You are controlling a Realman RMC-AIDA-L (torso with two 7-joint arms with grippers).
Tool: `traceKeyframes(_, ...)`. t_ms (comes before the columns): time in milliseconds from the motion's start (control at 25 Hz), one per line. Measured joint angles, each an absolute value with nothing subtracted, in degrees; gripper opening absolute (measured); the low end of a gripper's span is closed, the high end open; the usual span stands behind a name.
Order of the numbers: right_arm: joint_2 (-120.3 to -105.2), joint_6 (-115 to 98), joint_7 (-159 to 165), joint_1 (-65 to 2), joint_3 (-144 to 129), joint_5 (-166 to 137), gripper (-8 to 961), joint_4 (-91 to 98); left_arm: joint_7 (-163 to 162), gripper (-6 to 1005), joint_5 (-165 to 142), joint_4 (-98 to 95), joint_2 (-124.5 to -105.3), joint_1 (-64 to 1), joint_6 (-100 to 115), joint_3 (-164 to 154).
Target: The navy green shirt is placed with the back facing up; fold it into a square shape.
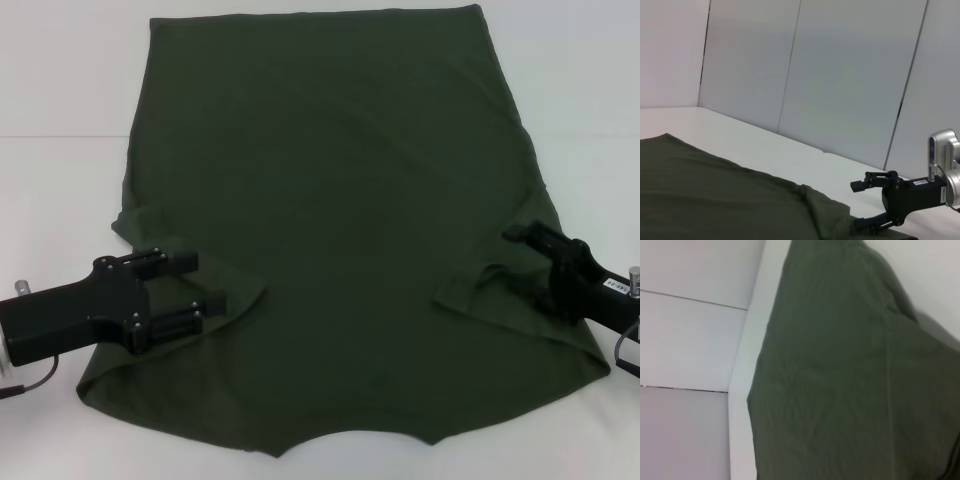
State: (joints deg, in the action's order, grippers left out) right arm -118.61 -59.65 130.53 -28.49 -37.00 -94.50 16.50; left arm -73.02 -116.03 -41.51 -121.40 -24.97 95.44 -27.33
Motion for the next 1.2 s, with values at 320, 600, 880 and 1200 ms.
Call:
traceKeyframes(320,-117.56,-58.68,135.08,-29.26,-37.19,-97.74,938,16.26,-72.9,700,-115.93,-41.45,-121.5,-24.87,95.45,-27.33)
traceKeyframes(600,-117.24,-58.77,135.94,-29.98,-37.63,-98.26,926,16.25,-72.87,699,-115.92,-41.45,-121.54,-24.87,95.45,-27.33)
traceKeyframes(880,-117.56,-57.95,135.95,-31.64,-38.21,-98.26,914,16.25,-72.86,699,-115.92,-41.39,-121.61,-24.82,95.45,-27.33)
traceKeyframes(1200,-118.05,-55.45,135.97,-33.09,-39.99,-98.26,901,16.1,-72.86,699,-115.92,-41.39,-121.72,-24.44,95.45,-27.33)
